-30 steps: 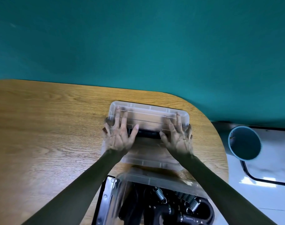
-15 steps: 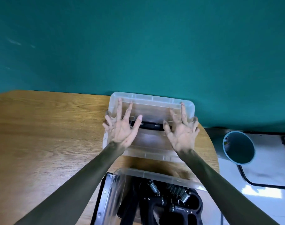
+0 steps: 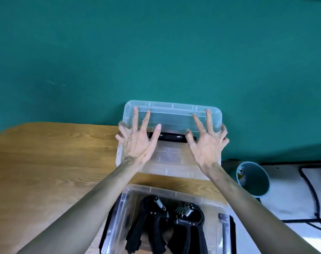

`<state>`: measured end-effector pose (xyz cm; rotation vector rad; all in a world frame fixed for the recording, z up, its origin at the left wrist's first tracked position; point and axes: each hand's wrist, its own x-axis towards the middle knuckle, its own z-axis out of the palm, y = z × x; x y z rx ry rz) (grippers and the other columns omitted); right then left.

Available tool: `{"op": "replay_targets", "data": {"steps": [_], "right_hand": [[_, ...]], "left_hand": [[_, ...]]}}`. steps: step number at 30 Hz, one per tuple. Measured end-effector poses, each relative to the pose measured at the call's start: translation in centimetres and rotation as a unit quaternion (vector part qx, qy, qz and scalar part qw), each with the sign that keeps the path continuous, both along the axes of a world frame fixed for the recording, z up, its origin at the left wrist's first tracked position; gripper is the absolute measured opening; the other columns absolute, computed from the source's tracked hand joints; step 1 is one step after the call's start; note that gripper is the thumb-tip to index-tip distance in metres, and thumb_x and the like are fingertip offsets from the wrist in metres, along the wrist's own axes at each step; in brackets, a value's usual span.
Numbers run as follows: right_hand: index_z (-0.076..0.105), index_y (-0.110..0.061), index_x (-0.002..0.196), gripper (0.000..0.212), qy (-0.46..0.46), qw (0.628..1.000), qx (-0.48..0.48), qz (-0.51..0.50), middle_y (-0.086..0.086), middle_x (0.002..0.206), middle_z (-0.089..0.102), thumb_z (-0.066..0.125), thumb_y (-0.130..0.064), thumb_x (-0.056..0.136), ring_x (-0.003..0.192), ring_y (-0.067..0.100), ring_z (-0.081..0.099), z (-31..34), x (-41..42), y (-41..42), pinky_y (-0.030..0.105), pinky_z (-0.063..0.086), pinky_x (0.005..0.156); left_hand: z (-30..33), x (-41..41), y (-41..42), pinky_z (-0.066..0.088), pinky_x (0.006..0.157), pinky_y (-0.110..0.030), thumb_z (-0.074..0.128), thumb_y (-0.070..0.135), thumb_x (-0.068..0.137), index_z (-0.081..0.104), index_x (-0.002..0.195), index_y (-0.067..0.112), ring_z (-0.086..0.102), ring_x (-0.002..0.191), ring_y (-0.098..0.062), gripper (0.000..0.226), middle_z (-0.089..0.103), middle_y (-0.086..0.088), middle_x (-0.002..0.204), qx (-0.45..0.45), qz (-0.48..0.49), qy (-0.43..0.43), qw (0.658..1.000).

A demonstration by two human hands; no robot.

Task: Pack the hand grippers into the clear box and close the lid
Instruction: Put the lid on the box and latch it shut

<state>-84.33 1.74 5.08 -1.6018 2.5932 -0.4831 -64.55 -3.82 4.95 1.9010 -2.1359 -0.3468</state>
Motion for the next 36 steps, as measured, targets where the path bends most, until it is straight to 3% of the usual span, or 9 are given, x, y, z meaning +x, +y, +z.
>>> {"op": "replay_targets", "data": {"steps": [6, 13, 16, 20, 33, 36], "right_hand": [[0.041, -0.049, 0.144, 0.053, -0.005, 1.000, -0.006, -0.023, -0.019, 0.165, 0.011, 0.041, -0.059, 0.093, 0.133, 0.046, 0.025, 1.4, -0.7, 4.2, 0.053, 0.032, 0.094], [0.047, -0.048, 0.141, 0.052, -0.010, 0.999, 0.020, -0.029, -0.019, 0.164, 0.017, 0.045, -0.055, 0.089, 0.129, 0.045, 0.029, -0.5, -0.3, 10.8, 0.052, 0.032, 0.094], [0.049, -0.047, 0.139, 0.055, -0.001, 0.999, 0.035, -0.038, -0.019, 0.163, 0.020, 0.039, -0.058, 0.086, 0.126, 0.044, 0.032, -1.9, 0.5, 13.2, 0.052, 0.033, 0.092], [0.053, -0.045, 0.137, 0.058, -0.004, 0.997, 0.046, -0.057, -0.018, 0.162, 0.025, 0.034, -0.060, 0.084, 0.123, 0.045, 0.035, -3.2, 1.8, 15.7, 0.053, 0.035, 0.092], [0.042, -0.048, 0.143, 0.052, -0.001, 0.995, 0.093, -0.042, -0.018, 0.164, 0.017, 0.042, -0.059, 0.092, 0.128, 0.045, 0.032, -4.8, 4.4, 20.5, 0.054, 0.033, 0.096], [0.039, -0.049, 0.144, 0.056, 0.010, 0.993, 0.101, -0.052, -0.017, 0.164, 0.018, 0.035, -0.062, 0.090, 0.127, 0.045, 0.033, -4.8, 4.9, 21.7, 0.053, 0.034, 0.096]], "left_hand": [[2.5, -1.4, 3.8, 0.035, 0.089, -0.046, 0.007, 0.078, 0.092, 0.017, 0.154, 0.048, 0.024, 0.132, -0.040, 0.070, -0.009, 0.016, 0.166, 0.001, -0.001, -0.008, 1.000], [0.4, -1.0, 10.4, 0.035, 0.086, -0.046, 0.004, 0.079, 0.090, 0.014, 0.154, 0.051, 0.030, 0.122, -0.037, 0.070, -0.009, 0.017, 0.166, 0.041, 0.007, -0.018, 0.999], [-1.1, -0.1, 13.0, 0.033, 0.081, -0.042, 0.002, 0.079, 0.090, 0.012, 0.153, 0.052, 0.033, 0.108, -0.030, 0.070, -0.008, 0.016, 0.166, 0.055, 0.006, -0.036, 0.998], [-2.3, 1.1, 15.3, 0.025, 0.074, -0.038, 0.003, 0.078, 0.091, 0.016, 0.153, 0.052, 0.022, 0.091, -0.021, 0.069, -0.003, 0.015, 0.167, 0.056, -0.005, -0.061, 0.997], [-3.1, 3.8, 19.8, 0.029, 0.080, -0.043, 0.005, 0.078, 0.091, 0.017, 0.153, 0.052, 0.029, 0.098, -0.028, 0.068, -0.006, 0.016, 0.166, 0.074, -0.004, -0.086, 0.994], [-3.0, 4.0, 20.6, 0.028, 0.079, -0.042, 0.005, 0.078, 0.091, 0.017, 0.153, 0.052, 0.029, 0.096, -0.027, 0.068, -0.007, 0.016, 0.166, 0.079, -0.007, -0.094, 0.992]]}}
